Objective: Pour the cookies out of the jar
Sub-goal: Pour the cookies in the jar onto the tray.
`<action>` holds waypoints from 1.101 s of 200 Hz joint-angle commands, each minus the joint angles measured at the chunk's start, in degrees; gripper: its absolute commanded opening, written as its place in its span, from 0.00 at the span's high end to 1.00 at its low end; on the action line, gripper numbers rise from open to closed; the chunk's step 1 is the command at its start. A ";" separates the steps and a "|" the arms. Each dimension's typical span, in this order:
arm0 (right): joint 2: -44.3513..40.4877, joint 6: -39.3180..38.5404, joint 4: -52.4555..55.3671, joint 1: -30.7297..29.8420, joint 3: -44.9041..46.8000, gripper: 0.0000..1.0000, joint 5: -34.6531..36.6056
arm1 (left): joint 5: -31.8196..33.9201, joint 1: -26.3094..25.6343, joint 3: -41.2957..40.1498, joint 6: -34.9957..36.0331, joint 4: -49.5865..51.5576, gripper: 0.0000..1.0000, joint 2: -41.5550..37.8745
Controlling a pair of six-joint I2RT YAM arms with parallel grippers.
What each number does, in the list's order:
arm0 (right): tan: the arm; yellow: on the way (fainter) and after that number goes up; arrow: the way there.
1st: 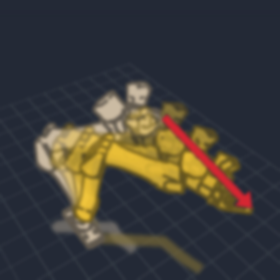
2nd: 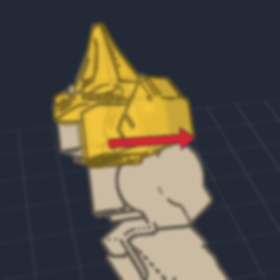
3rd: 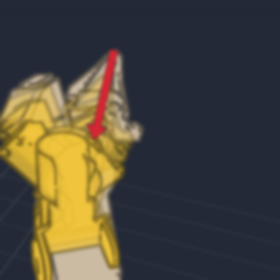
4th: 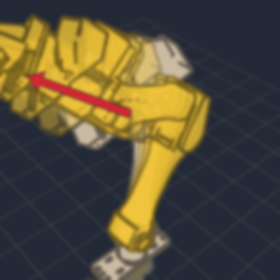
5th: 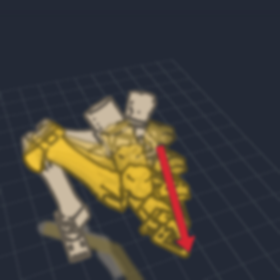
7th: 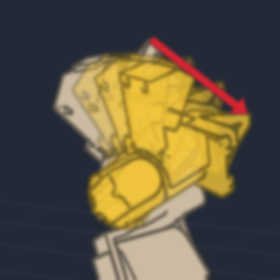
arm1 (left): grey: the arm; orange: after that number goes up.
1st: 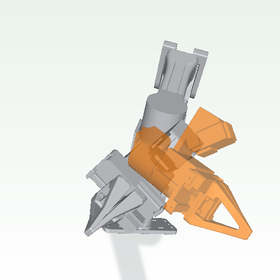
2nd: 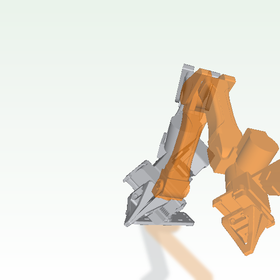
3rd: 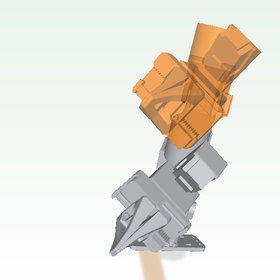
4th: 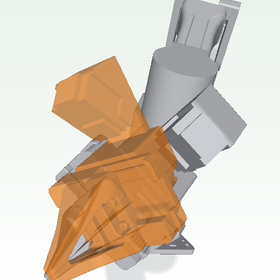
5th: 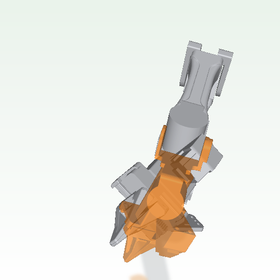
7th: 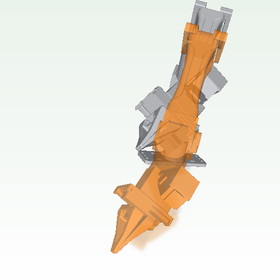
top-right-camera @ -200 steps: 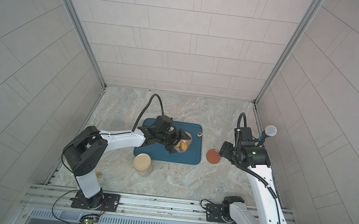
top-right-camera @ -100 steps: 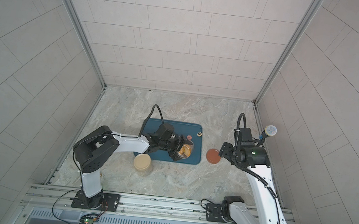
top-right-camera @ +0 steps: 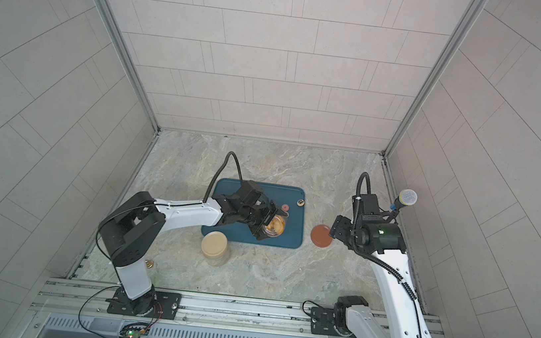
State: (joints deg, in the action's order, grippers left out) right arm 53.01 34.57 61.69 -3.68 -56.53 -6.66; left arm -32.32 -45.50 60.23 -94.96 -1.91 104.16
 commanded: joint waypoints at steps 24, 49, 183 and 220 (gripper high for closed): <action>-0.73 -0.73 1.66 0.29 -0.95 0.23 1.99 | -0.51 -0.92 8.48 8.19 9.22 1.00 0.40; -0.54 -0.23 1.02 0.34 -0.60 0.23 1.24 | 2.62 -1.31 15.60 15.14 18.95 1.00 -1.32; -0.15 -0.34 0.99 0.49 -0.78 0.23 1.35 | 17.98 -5.79 35.29 61.52 57.24 1.00 5.08; -0.85 -0.10 0.86 0.54 -0.77 0.23 1.17 | 41.12 -12.65 43.01 79.67 69.16 1.00 12.49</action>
State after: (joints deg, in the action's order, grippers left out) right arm 53.12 34.52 61.89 -3.33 -56.66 -6.04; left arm -9.69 -53.80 98.80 -32.01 56.51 113.71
